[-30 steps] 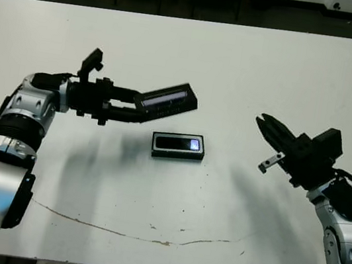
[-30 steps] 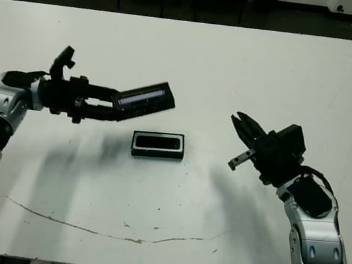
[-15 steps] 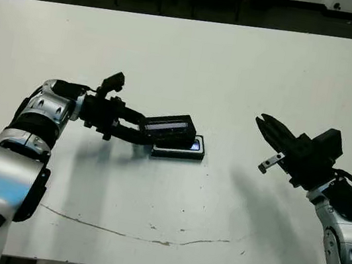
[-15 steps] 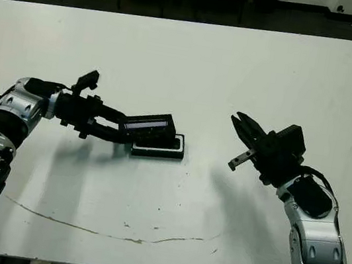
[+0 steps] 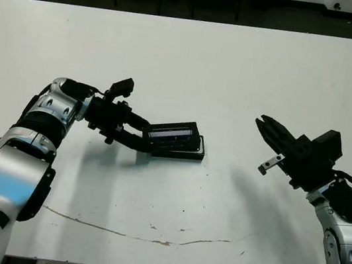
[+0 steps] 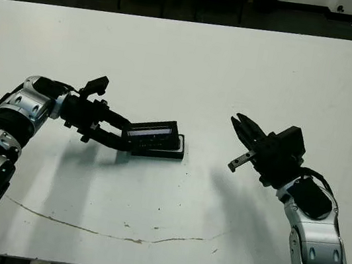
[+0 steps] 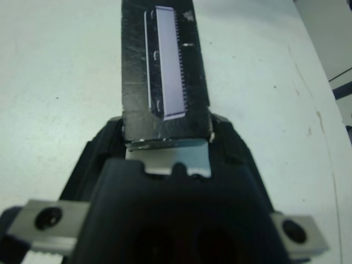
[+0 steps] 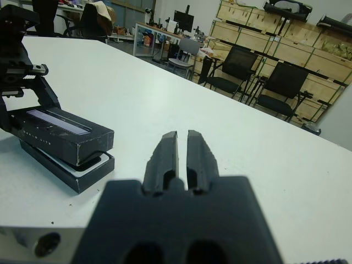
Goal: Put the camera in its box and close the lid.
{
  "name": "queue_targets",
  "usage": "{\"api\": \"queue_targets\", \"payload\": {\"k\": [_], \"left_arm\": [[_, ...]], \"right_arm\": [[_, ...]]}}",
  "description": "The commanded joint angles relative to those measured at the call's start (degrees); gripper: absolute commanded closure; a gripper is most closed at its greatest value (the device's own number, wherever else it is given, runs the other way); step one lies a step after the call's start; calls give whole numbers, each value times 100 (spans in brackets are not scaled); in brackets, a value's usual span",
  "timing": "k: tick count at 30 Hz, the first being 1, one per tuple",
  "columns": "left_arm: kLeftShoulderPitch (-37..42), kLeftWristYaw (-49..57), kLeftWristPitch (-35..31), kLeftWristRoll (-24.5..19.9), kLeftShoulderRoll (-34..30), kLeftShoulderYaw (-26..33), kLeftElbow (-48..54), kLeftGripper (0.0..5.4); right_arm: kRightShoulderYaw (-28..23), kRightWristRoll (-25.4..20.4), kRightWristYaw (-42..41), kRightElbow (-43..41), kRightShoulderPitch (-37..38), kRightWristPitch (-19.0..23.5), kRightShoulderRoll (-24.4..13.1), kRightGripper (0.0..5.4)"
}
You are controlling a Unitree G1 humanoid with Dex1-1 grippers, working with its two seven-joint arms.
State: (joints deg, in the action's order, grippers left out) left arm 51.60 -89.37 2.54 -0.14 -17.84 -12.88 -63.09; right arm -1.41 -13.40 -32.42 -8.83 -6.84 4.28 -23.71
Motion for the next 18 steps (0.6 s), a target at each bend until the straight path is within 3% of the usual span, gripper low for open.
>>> {"api": "queue_targets", "payload": {"k": [1,18], "left_arm": [[-137,-214,-171,152,109,-175,23,287],[-184,280,157,695,223,-649,-280,288]], "right_arm": [[-29,-20,-44,1,66,105,-51,540],[-48,-13,-24,-35,107,110,-68,540]]}}
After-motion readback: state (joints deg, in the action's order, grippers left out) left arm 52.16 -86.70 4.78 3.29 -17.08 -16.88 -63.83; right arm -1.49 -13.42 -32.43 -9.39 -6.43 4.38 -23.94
